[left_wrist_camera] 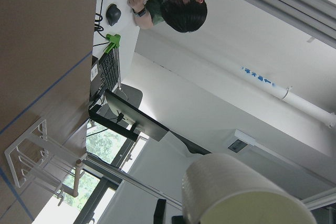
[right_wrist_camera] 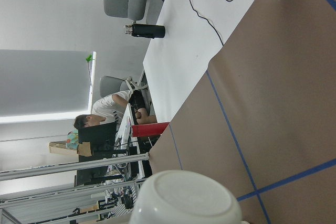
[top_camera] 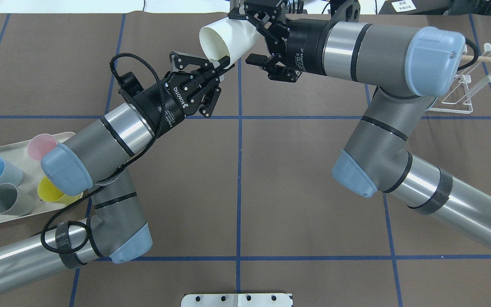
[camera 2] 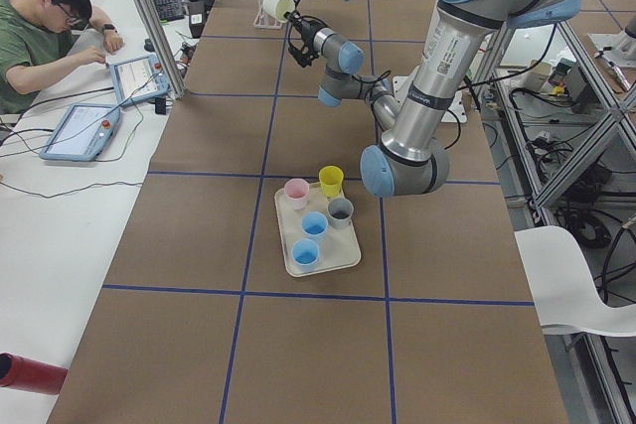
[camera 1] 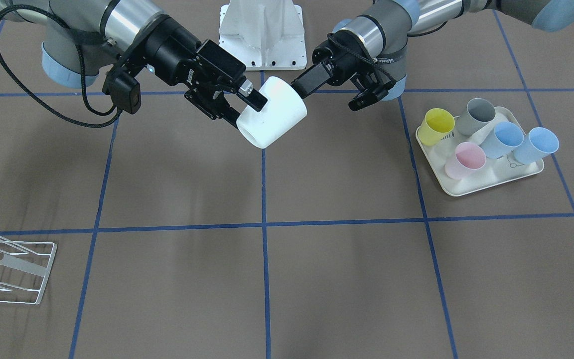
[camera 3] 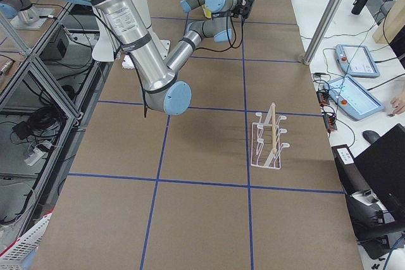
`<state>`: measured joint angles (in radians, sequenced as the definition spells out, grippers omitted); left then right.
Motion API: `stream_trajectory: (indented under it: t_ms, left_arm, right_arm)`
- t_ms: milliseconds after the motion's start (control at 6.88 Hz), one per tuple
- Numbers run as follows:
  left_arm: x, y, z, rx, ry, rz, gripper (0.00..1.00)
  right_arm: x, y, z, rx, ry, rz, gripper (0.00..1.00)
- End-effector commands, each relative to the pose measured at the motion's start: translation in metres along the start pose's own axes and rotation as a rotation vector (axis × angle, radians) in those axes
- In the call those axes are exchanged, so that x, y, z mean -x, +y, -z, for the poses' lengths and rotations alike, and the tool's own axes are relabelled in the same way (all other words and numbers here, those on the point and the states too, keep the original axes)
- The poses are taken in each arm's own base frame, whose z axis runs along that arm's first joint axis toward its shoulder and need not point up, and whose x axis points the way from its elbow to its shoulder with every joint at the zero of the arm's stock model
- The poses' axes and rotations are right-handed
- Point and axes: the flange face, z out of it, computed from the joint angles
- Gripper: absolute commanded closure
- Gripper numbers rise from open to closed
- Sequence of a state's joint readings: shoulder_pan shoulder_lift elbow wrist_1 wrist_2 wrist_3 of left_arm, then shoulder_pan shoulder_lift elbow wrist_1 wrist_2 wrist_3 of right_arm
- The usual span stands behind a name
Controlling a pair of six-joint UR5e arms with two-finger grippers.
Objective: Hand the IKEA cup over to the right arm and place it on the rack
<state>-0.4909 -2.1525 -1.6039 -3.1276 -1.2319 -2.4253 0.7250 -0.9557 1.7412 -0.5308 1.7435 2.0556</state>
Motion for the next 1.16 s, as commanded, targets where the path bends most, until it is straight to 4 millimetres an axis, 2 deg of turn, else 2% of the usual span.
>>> stream_trajectory:
  t_ms: [0, 145, 291, 581, 727, 872, 1017]
  left_arm:
    - [-0.0009, 0.0038, -0.0029, 0.003, 0.003, 0.002, 1.0]
    - [-0.0007, 0.0037, -0.0031, 0.002, 0.002, 0.002, 1.0]
    - [0.0018, 0.0061, -0.0025, 0.006, -0.001, 0.006, 1.0]
    - [0.0031, 0.0077, -0.0023, 0.008, -0.005, 0.007, 1.0]
    - [0.0035, 0.0057, -0.0007, 0.009, -0.008, 0.001, 0.21]
    - [-0.0002, 0.0093, 0.0004, 0.017, -0.001, 0.005, 0.0]
    - [-0.0009, 0.0076, 0.0028, 0.018, 0.0, 0.005, 0.0]
  right_arm:
    - [-0.0007, 0.0011, -0.0006, 0.001, 0.001, -0.001, 0.0]
    - [-0.0006, 0.0022, -0.0004, 0.003, 0.0, -0.001, 0.01]
    - [-0.0002, 0.0034, -0.0009, 0.005, -0.001, -0.001, 0.06]
    - [-0.001, 0.003, -0.0008, 0.005, 0.001, -0.001, 0.58]
    - [-0.001, 0.003, -0.0008, 0.005, 0.001, -0.001, 0.85]
    - [-0.0016, 0.0008, 0.0003, 0.001, 0.001, -0.001, 1.0]
    - [-0.0015, 0.0, 0.0013, 0.0, 0.0, 0.001, 1.0]
